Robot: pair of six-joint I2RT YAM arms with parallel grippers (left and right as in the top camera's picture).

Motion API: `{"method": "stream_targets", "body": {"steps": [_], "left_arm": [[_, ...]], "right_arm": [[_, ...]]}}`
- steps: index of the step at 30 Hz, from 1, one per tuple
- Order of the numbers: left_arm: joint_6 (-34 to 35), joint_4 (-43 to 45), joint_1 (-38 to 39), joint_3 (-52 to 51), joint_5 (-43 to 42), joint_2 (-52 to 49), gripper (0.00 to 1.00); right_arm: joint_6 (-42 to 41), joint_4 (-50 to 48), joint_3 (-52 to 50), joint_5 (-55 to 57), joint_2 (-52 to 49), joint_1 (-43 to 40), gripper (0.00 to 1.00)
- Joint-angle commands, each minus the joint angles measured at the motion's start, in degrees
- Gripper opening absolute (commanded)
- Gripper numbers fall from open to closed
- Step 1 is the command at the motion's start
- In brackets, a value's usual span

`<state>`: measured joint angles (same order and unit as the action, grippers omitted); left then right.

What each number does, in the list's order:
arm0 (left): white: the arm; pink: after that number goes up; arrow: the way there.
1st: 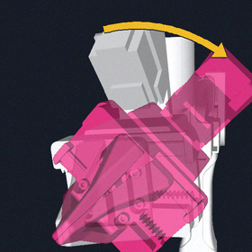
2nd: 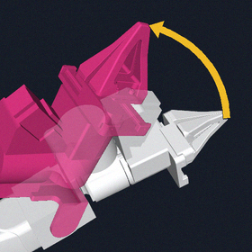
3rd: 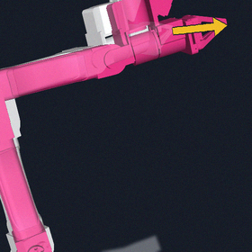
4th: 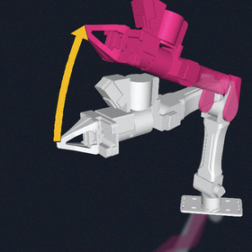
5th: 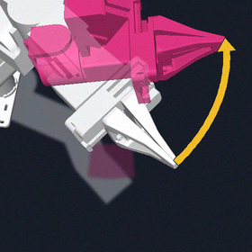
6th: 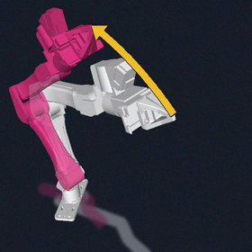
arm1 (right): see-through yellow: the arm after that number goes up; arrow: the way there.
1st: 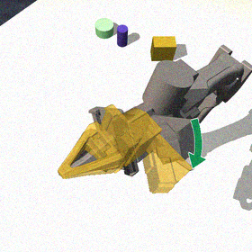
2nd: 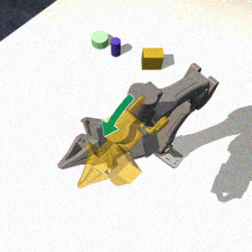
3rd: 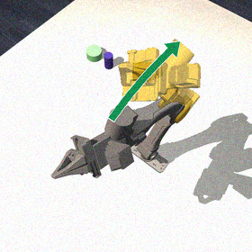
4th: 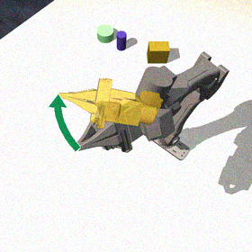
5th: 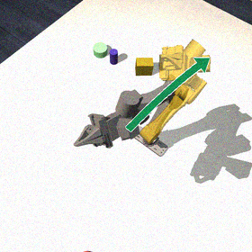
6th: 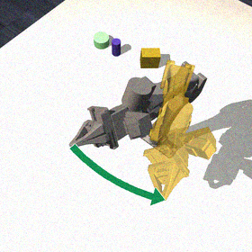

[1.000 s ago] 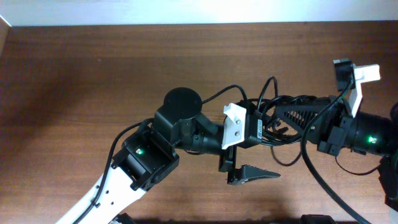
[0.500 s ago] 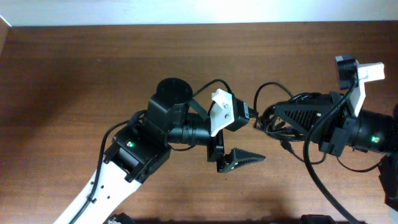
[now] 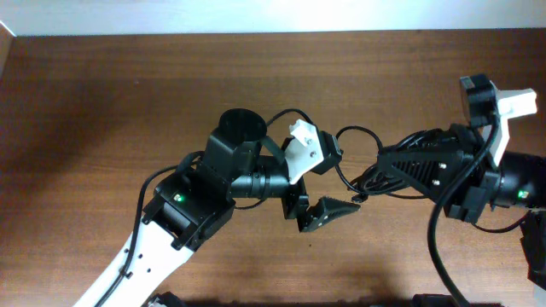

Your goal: Untangle cables

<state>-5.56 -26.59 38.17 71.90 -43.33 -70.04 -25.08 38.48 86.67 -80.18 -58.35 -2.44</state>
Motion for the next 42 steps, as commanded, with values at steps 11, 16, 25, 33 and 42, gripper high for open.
{"method": "stream_targets", "body": {"steps": [11, 16, 25, 33, 42], "left_arm": [[-5.4, 1.6, 0.0, 0.4, -8.2, 0.0, 0.99], [-5.7, 2.6, 0.7, 0.4, -9.6, 0.0, 0.99], [-6.0, 3.4, 0.8, 0.4, -9.6, 0.0, 0.68], [-6.8, 3.8, 0.8, 0.4, -9.6, -0.2, 0.27], [-6.8, 5.1, 3.3, 0.4, -9.6, -0.6, 0.82]], "right_arm": [[0.6, -0.6, 0.7, -3.2, 0.5, -0.2, 0.04], [0.6, -0.6, 0.7, -3.2, 0.5, -0.2, 0.04], [0.6, -0.6, 0.7, -3.7, 0.5, -0.2, 0.04], [0.6, -0.6, 0.7, -4.5, 0.5, -0.2, 0.04], [0.6, -0.9, 0.7, -4.9, 0.5, -0.2, 0.04]]}}
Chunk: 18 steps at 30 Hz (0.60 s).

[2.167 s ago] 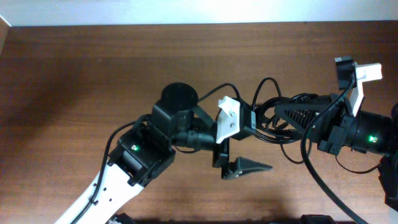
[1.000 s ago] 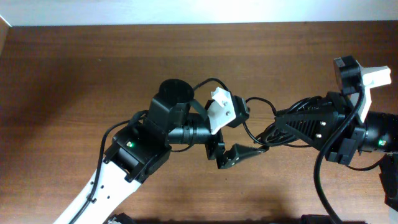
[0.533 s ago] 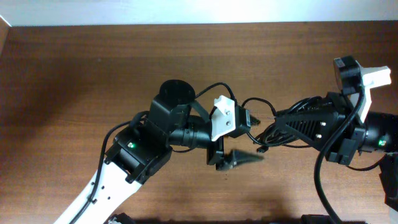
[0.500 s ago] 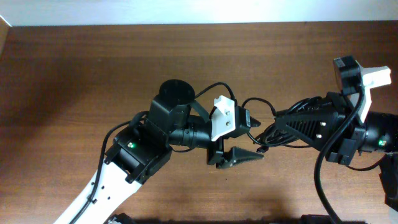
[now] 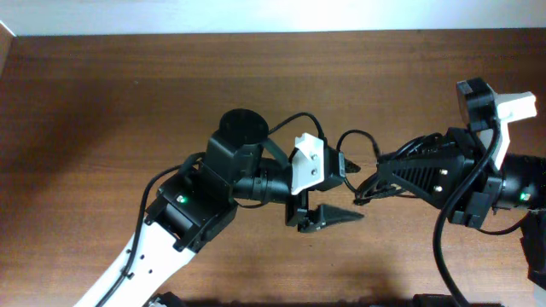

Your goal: Untangle cables

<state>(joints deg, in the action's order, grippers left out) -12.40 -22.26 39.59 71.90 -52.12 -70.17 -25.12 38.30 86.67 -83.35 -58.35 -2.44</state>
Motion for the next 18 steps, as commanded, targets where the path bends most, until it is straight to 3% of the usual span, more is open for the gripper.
{"method": "stream_targets", "body": {"steps": [1, 3, 5, 6, 11, 13, 15, 18], "left_arm": [[0.0, 1.3, 2.7, 0.4, -0.8, -0.4, 0.82], [0.0, 2.2, 3.9, 0.4, -0.6, -0.6, 0.89], [0.0, 2.5, 4.6, 0.4, -0.6, -0.9, 0.88], [-0.5, 2.5, 4.9, 0.4, -0.6, -1.1, 0.84], [-1.0, 2.5, 4.9, 0.4, -0.1, -1.8, 0.27], [-1.0, 2.5, 4.9, 0.4, 1.4, -1.9, 0.12], [-1.0, 2.5, 4.9, 0.4, 2.1, -1.9, 0.03], [-1.0, 1.7, 4.9, 0.4, 6.2, -1.9, 0.00]], "right_arm": [[0.6, -0.7, 0.7, -1.7, 0.5, -0.2, 0.04], [0.6, -0.7, 0.7, -1.7, 0.5, -0.2, 0.04], [0.6, -0.7, 0.7, -1.7, 0.5, -0.2, 0.04], [0.6, -0.7, 0.7, -1.7, 0.5, -0.2, 0.04], [0.6, -0.7, 0.7, -1.7, 0.5, -0.2, 0.04], [0.6, -0.7, 0.7, -1.7, 0.5, -0.2, 0.04], [0.6, -0.9, 0.7, -1.7, 0.5, -0.2, 0.04], [0.6, -0.9, 0.7, -1.8, 0.5, -0.2, 0.04]]}}
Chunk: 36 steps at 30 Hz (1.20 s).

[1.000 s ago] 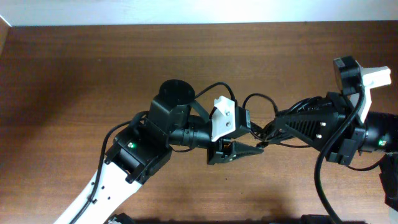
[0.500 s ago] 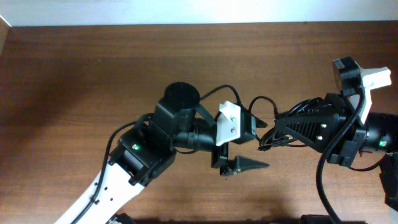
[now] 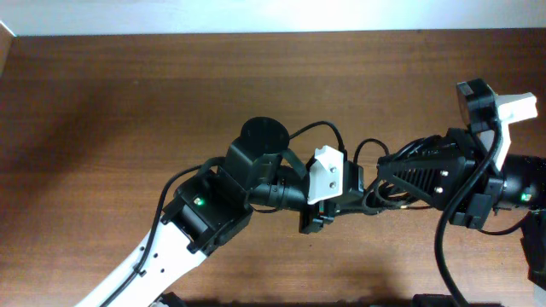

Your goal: Untangle cables

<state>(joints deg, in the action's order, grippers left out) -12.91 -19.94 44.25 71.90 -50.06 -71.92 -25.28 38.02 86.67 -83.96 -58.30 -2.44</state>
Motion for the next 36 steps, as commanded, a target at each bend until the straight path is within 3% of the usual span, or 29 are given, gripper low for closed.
{"method": "stream_targets", "body": {"steps": [1, 8, 13, 18, 27, 30, 33, 36], "left_arm": [[-0.5, -1.2, 0.2, 0.4, 6.3, -0.1, 0.00], [-0.4, -3.1, 0.2, 0.4, 20.1, -0.1, 0.00], [4.4, -3.1, 0.2, 0.4, 37.0, -0.1, 0.00], [4.7, -3.1, 0.2, 0.4, 47.2, 0.4, 0.00], [4.7, -3.1, 0.1, 0.4, 50.9, 3.7, 0.00], [4.7, -4.0, 0.1, 0.4, 51.0, 6.4, 0.00], [4.7, -5.1, 0.1, 0.4, 51.0, 9.0, 0.00], [4.7, -6.5, 0.1, 0.4, 51.0, 11.1, 0.00]], "right_arm": [[0.7, -0.6, 0.7, -1.2, 0.4, -0.2, 0.04], [0.8, -0.6, 0.7, -1.6, 0.4, -0.2, 0.04], [0.8, -0.5, 0.7, -4.9, 0.4, -0.2, 0.04], [0.9, 0.6, 0.6, -5.0, 0.4, -0.2, 0.04], [1.0, 1.0, -3.4, -3.9, 0.4, -0.2, 0.06], [1.0, 1.0, -5.0, -3.9, -0.3, -0.2, 0.27], [1.0, 1.2, -5.8, -3.9, -1.6, -0.2, 0.62], [1.0, 1.2, -5.8, -3.9, -2.5, -0.2, 0.72]]}}
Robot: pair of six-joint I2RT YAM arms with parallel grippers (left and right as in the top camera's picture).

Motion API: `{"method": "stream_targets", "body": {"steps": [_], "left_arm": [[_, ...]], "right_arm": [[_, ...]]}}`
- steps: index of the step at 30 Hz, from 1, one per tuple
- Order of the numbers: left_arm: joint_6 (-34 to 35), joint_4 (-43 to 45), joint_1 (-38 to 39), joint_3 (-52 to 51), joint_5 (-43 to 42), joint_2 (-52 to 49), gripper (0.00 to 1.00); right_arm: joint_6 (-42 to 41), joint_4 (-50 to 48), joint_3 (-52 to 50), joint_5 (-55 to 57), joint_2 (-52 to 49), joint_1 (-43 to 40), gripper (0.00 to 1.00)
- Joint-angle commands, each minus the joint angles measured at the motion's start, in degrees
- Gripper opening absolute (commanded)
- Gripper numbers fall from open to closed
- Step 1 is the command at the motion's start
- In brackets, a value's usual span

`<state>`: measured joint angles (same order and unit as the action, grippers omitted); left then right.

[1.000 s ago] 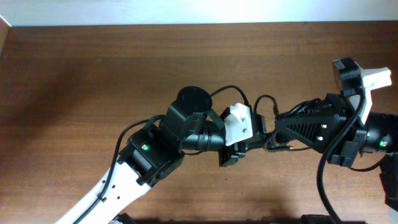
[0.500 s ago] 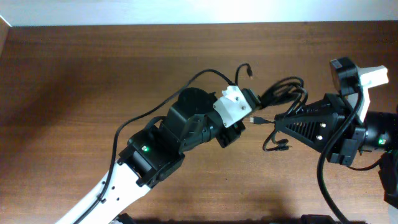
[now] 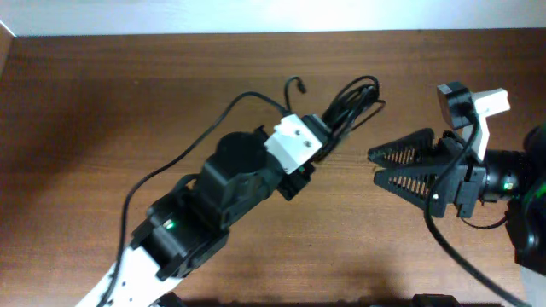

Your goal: Untangle cables

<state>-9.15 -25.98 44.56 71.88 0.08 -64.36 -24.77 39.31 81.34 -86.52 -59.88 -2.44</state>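
Note:
The black cable [image 3: 362,94] is bunched in long loops at the upper middle of the table, and one plug end [image 3: 299,83] sticks out to the left. My left gripper [image 3: 328,128] reaches up to the right and is shut on the lower end of the bundle, its fingers mostly hidden under the white wrist mount [image 3: 294,141]. To the right, my right gripper [image 3: 376,165] stands open and apart from the cable, with nothing between its ribbed fingers [image 3: 406,147].
The brown wooden table [image 3: 102,111] has a pale wall along its far edge. The left arm's own thin cable [image 3: 183,153] arcs over the table's middle left. The right arm's body [image 3: 495,175] fills the right side.
The right gripper has let go of the cable and now stands open further right. The left gripper holds the bundle and has swung up towards the far edge, and the cable is drawn out into longer loops.
At first the right gripper held the tangled cable at mid-table while the left gripper stood open just left of it. The left gripper was then closer, then in among the loops. Now the left holds the bundle alone and the right is open.

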Motion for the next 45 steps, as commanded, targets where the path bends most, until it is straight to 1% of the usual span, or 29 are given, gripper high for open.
{"method": "stream_targets", "body": {"steps": [1, 6, 8, 11, 13, 15, 17, 19, 23, 28, 33, 37, 42, 44, 45], "left_arm": [[0.9, -0.8, -0.2, 0.4, 0.9, 4.1, 0.00], [1.0, -0.9, -0.2, 0.4, 0.3, 5.6, 0.00], [1.0, -0.6, -0.2, 0.4, -3.2, 5.6, 0.00], [1.0, -0.2, -0.2, 0.4, -8.4, 4.9, 0.00], [1.0, 1.4, -0.2, 0.4, -13.3, 4.1, 0.00], [1.0, 3.4, -0.2, 0.4, -17.8, 3.3, 0.00], [1.2, 5.6, -0.2, 0.4, -21.6, 2.4, 0.00], [4.6, 7.1, -0.2, 0.4, -22.0, 1.9, 0.00], [6.4, 8.0, -0.2, 0.4, -23.5, 1.9, 0.00], [6.4, 10.4, -0.2, 0.4, -28.5, 1.9, 0.00], [6.6, 10.9, -0.2, 0.4, -28.9, 1.4, 0.00], [9.9, 12.9, -0.1, 0.4, -29.7, -0.2, 0.00], [9.9, 16.0, 0.0, 0.4, -34.9, -3.0, 0.00], [9.9, 16.1, 0.0, 0.4, -35.1, -3.6, 0.00], [9.9, 16.2, 0.0, 0.4, -35.1, -3.8, 0.00]], "right_arm": [[0.5, -0.1, -0.5, -1.4, -1.0, -0.2, 0.72], [0.5, -0.1, -0.5, -1.3, -1.0, -0.2, 0.73], [0.5, -0.2, -0.5, -1.3, -1.0, -0.2, 0.72], [0.5, -0.2, -0.5, -1.0, -1.0, -0.2, 0.61], [0.8, -0.1, -0.5, -0.2, -1.0, -0.2, 0.52], [1.7, -0.1, -0.5, -0.3, -1.0, -0.2, 0.50], [3.0, -0.1, -0.5, -0.3, -1.0, -0.2, 0.50], [5.0, -0.1, -0.5, -0.3, -1.0, -0.2, 0.50], [8.3, -0.1, -0.5, 0.0, -1.0, -0.2, 0.50], [8.5, -0.1, -0.5, 2.6, -1.0, -0.2, 0.50], [8.5, -0.1, -0.5, 1.7, -1.0, -0.1, 0.50], [8.5, -0.1, -0.5, 1.0, -1.0, 0.2, 0.50], [8.5, -0.5, -0.5, 1.9, -1.0, 2.6, 0.50], [8.5, -0.7, -0.5, 1.9, -1.0, 2.9, 0.49], [8.5, -0.7, -0.5, 1.9, -1.0, 2.9, 0.45]]}}
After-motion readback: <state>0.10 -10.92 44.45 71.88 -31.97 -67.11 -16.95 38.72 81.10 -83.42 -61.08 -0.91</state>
